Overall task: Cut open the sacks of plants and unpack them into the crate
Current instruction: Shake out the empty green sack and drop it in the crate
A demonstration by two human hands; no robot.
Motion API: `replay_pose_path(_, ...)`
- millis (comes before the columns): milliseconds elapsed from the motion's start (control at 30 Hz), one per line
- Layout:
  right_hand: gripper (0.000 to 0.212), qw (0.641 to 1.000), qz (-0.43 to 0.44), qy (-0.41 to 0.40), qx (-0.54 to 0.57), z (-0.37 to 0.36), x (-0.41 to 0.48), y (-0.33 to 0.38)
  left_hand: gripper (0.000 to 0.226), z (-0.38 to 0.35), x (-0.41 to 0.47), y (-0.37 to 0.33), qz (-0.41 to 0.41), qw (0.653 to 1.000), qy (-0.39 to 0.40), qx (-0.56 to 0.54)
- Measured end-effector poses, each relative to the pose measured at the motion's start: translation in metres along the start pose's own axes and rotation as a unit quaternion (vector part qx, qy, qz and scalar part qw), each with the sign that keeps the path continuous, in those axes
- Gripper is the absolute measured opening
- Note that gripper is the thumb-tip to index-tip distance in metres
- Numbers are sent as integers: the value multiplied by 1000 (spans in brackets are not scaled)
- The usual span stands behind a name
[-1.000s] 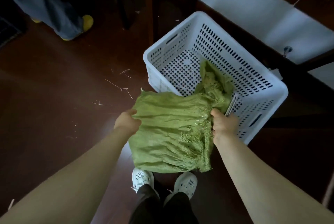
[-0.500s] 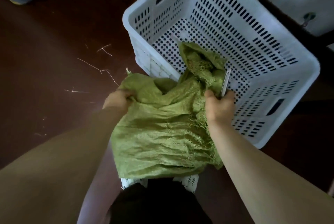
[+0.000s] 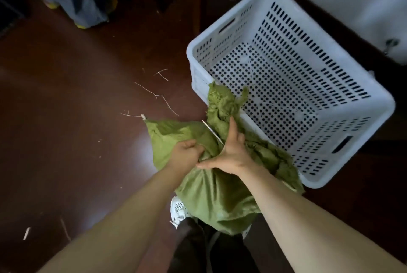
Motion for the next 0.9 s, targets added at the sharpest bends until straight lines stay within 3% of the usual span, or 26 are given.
replay_pose_path(67, 135, 999, 9, -2, -46, -5, 1, -3, 29, -1, -6, 4, 1, 997, 5, -73)
replay_pose_path(133, 93, 994, 21, -22, -108, -6, 7, -14, 30, 3, -7, 7, 11, 992, 11, -125)
replay_pose_path(200, 48, 991, 13, -68, -110, -2, 11, -31, 24, 13, -4, 8, -1, 994, -30, -109)
replay_pose_path(267, 26, 995, 6, -99, -31, 3, 13, -48, 29, 33, 11, 17, -4, 991, -124, 50)
replay_pose_path(333, 15, 992, 9, -126, 28, 6, 15, -61, 54, 47, 32, 31, 38, 953, -138, 266)
replay_pose_path(433, 9, 984, 17, -159, 83, 10, 21, -76, 87, 53, 67, 31, 53, 893, -93, 438)
replay_pose_path(533, 17, 981, 16, -170, 93, 17, 29, -90, 101, 58, 113, 23, 10, 836, -44, 546)
replay_pose_path(633, 15, 976, 5, -183, 121, 21, 31, -101, 77, 55, 139, 21, -5, 830, 20, 557)
replay_pose_path(733, 20, 973, -14, -171, 152, 20, 27, -107, 34, 49, 129, 18, -11, 819, -11, 573)
replay_pose_path(833, 19, 966, -40, -161, 200, 22, 17, -105, 33, 49, 103, 21, -24, 824, -17, 565)
replay_pose_path(900, 24, 961, -70, -161, 215, 27, 8, -99, 37, 51, 80, 19, -57, 851, -26, 522)
Point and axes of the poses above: each hand's wrist, its own x-axis towards the middle knuckle, its own z-axis out of the back of the hand, y = z × x, the point moved 3 cm from there along x, towards the middle knuckle, and after that the axes turned 13 degrees about y, right-handed, at the moved point
